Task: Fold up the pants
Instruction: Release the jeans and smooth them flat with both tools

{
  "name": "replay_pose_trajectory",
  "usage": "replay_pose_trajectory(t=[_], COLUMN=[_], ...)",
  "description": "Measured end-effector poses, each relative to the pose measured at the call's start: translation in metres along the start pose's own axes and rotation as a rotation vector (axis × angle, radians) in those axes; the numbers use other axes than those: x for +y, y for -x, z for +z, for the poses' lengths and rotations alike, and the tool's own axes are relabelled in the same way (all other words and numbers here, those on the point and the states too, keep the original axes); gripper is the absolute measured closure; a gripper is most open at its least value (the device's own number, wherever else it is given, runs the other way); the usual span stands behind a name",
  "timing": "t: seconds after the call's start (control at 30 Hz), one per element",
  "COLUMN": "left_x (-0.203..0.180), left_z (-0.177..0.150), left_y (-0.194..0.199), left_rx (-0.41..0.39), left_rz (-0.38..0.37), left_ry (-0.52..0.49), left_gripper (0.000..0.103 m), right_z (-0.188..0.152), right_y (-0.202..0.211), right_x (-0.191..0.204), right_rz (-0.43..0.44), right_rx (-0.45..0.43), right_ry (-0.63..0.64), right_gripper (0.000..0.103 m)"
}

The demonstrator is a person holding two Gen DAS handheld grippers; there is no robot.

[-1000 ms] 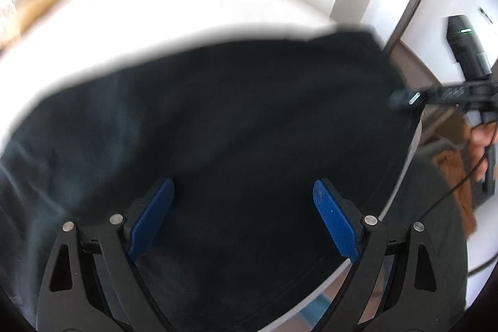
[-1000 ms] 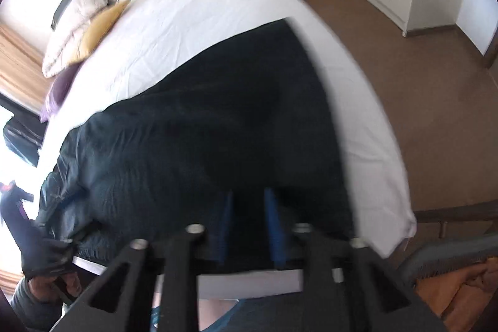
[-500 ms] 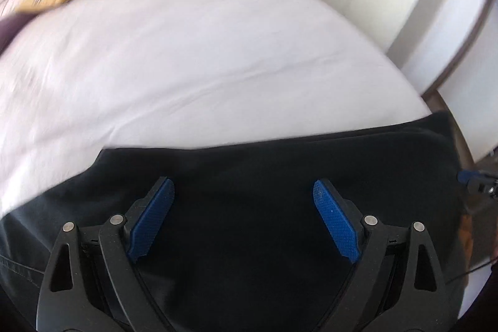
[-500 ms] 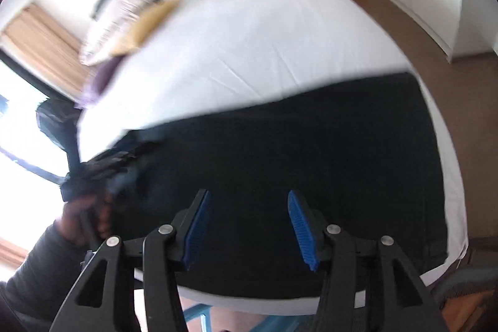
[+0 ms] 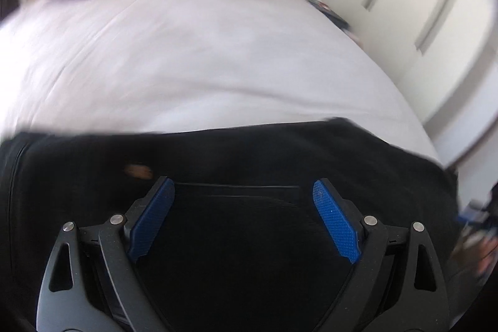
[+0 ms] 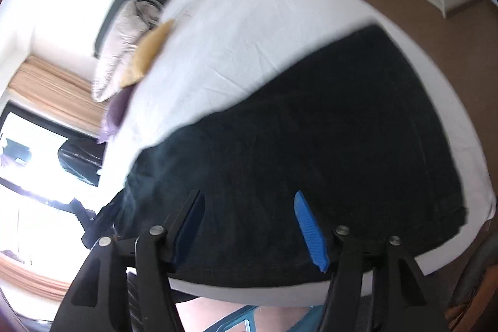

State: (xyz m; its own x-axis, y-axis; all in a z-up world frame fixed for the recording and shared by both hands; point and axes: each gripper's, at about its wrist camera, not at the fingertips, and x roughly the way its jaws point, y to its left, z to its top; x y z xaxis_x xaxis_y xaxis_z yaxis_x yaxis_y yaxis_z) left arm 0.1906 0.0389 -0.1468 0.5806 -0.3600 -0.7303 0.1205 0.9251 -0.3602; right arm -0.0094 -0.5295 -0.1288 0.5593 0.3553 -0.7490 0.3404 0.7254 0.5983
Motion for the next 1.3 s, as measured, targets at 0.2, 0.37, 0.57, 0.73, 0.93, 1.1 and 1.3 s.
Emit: replay_pose_trajectory(t=[0.2, 0.37, 0.57, 0.73, 0.93, 1.1, 1.3], left_x=[0.015, -0.012, -0.021, -0.038, -0.076, -0.108, -0.12], left_z=[0.014, 0.028, 0.008, -0.003, -0.025, -0.042, -0.05], left_y=[0.048, 0.037, 0.0, 0.035, 0.068, 0.087, 0.092], left_rx=[-0.094, -0.086, 0.031, -0.009, -0.043, -0.022, -0.015], left_rz=[0.046, 0.011, 0.138, 0.143, 0.039, -0.029, -0.052], left_ry=[0.03, -0.044, -0.071, -0.09, -0.097, -0.138, -0.145], left_gripper=[0.012, 0.012, 0.013, 0.012, 0.012, 0.012, 0.012], right_z=[-0.007, -0.009, -0.013, -0.038, -0.057, -0.057, -0.061], right_y=[0.03, 0.032, 0.027, 0.098, 0.097, 0.075, 0.073], right_x=[-0.038, -0.022, -0.086, -0.131, -0.167, -0.164, -0.166], right_rz=[-0.061, 0.133, 0.107, 0.102, 0.194, 0.267, 0.262], right_rx=[-0.087, -0.114, -0.095, -0.26, -0.256, -0.233, -0.205], right_ry=[-0.128, -0.088, -0.248, -0.378, -0.491, -0.493, -0.531], right_gripper=[0.05, 0.032, 0.049, 0.036, 0.036, 0.036, 0.037])
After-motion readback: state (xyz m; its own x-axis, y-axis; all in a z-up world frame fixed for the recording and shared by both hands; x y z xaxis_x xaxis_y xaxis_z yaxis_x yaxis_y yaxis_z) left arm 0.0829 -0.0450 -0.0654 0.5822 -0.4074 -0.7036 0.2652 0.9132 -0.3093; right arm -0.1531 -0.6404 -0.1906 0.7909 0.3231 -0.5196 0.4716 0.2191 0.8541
